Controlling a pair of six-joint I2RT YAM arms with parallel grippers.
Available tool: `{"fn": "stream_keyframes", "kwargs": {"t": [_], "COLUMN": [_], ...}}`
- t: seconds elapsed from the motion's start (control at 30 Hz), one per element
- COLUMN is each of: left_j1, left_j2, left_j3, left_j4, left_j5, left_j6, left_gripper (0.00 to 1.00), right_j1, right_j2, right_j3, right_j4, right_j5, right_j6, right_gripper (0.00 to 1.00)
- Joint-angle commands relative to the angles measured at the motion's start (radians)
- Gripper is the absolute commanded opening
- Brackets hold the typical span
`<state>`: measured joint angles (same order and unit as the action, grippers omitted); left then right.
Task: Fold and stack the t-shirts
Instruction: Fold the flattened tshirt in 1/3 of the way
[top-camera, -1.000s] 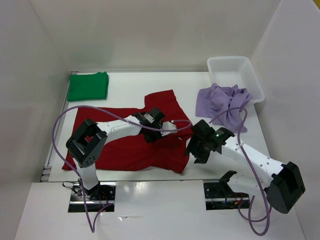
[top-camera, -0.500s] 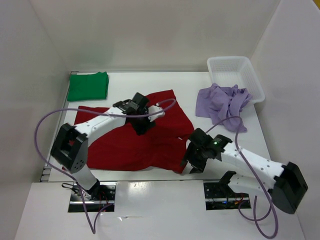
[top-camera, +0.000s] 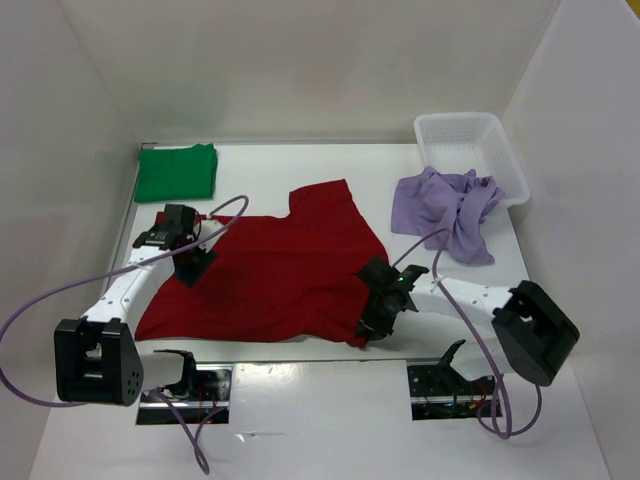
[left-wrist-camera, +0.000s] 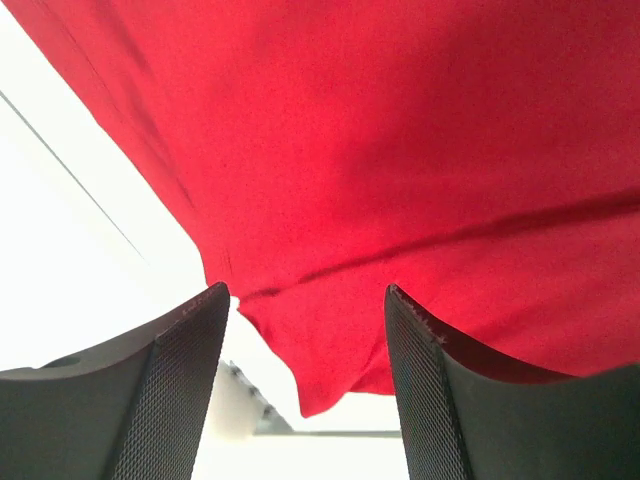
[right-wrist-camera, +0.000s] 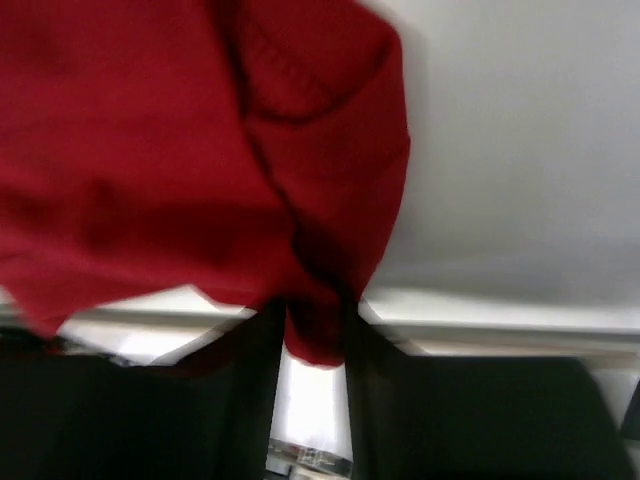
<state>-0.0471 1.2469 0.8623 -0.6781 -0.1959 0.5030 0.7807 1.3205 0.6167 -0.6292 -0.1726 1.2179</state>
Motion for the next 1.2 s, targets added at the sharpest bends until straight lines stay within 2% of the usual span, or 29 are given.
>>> {"fn": "stream_keyframes", "kwargs": {"t": [0.0, 0.07, 0.1, 0.13, 0.17, 0.3, 0.4, 0.47, 0.5, 0.53, 0.6, 0.67, 0.7, 0.77, 0.83, 0.93, 1.0, 1.03, 1.07, 1.13, 1.17], "left_j1": [0.05, 0.059, 0.072, 0.082, 0.082, 0.133, 0.145, 0.145, 0.145, 0.154, 0.165, 0.217, 0.248, 0.35, 0.429, 0.508, 0.521, 0.521, 0.521, 0.521, 0.521], "left_j2": [-0.05, -0.059, -0.06, -0.06, -0.06, -0.06, -0.06, -0.047, -0.037, -0.012, 0.023, 0.087, 0.126, 0.157, 0.19, 0.21, 0.238, 0.249, 0.273, 0.308, 0.357], "left_j3": [-0.084, -0.114, -0.126, -0.149, -0.158, -0.167, -0.157, -0.157, -0.157, -0.148, -0.115, -0.045, -0.017, 0.051, 0.078, 0.121, 0.191, 0.217, 0.243, 0.343, 0.377], "left_j4": [0.037, 0.055, 0.075, 0.087, 0.098, 0.134, 0.155, 0.187, 0.198, 0.198, 0.174, 0.126, 0.111, 0.075, 0.063, 0.051, 0.02, 0.02, 0.02, 0.02, 0.02], "left_j5": [-0.095, -0.115, -0.128, -0.155, -0.169, -0.2, -0.235, -0.273, -0.274, -0.274, -0.225, -0.139, -0.104, -0.013, 0.012, 0.059, 0.121, 0.144, 0.188, 0.242, 0.269], "left_j6": [0.071, 0.08, 0.095, 0.118, 0.13, 0.181, 0.213, 0.255, 0.264, 0.264, 0.229, 0.191, 0.19, 0.181, 0.193, 0.204, 0.204, 0.191, 0.16, 0.115, 0.089], "left_gripper": [0.71, 0.72, 0.74, 0.74, 0.74, 0.75, 0.77, 0.78, 0.78, 0.78, 0.79, 0.79, 0.79, 0.79, 0.79, 0.8, 0.82, 0.82, 0.82, 0.83, 0.83], "right_j1": [0.009, 0.009, 0.009, 0.009, 0.009, 0.161, 0.219, 0.316, 0.337, 0.338, 0.338, 0.362, 0.373, 0.394, 0.394, 0.394, 0.394, 0.332, 0.284, 0.151, -0.012], "right_j2": [0.075, 0.088, 0.088, 0.056, 0.03, -0.046, -0.046, -0.055, -0.041, -0.029, 0.006, 0.016, 0.025, 0.037, 0.049, 0.097, 0.147, 0.164, 0.178, 0.204, 0.216], "right_j3": [-0.002, -0.026, -0.026, -0.012, -0.012, 0.014, -0.021, -0.021, -0.021, -0.012, 0.021, 0.111, 0.153, 0.298, 0.451, 0.645, 0.748, 0.844, 0.883, 0.945, 0.957], "right_j4": [0.048, 0.013, -0.027, -0.143, -0.162, -0.288, -0.366, -0.366, -0.366, -0.366, -0.383, -0.438, -0.473, -0.548, -0.633, -0.645, -0.645, -0.632, -0.618, -0.493, -0.437], "right_j5": [-0.005, -0.005, 0.037, 0.074, 0.091, 0.111, 0.082, 0.071, 0.071, 0.096, 0.107, 0.152, 0.174, 0.255, 0.31, 0.332, 0.37, 0.395, 0.395, 0.377, 0.322], "right_j6": [-0.041, -0.06, -0.078, -0.09, -0.11, 0.049, 0.135, 0.194, 0.23, 0.242, 0.242, 0.229, 0.229, 0.229, 0.219, 0.149, 0.073, 0.028, -0.083, -0.229, -0.3], "right_gripper": [0.17, 0.0, 0.0, 0.0, 0.0, 0.0, 0.0, 0.01, 0.05, 0.34, 0.67, 0.86, 0.99, 1.0, 1.0, 1.0, 1.0, 1.0, 1.0, 1.0, 1.0]}}
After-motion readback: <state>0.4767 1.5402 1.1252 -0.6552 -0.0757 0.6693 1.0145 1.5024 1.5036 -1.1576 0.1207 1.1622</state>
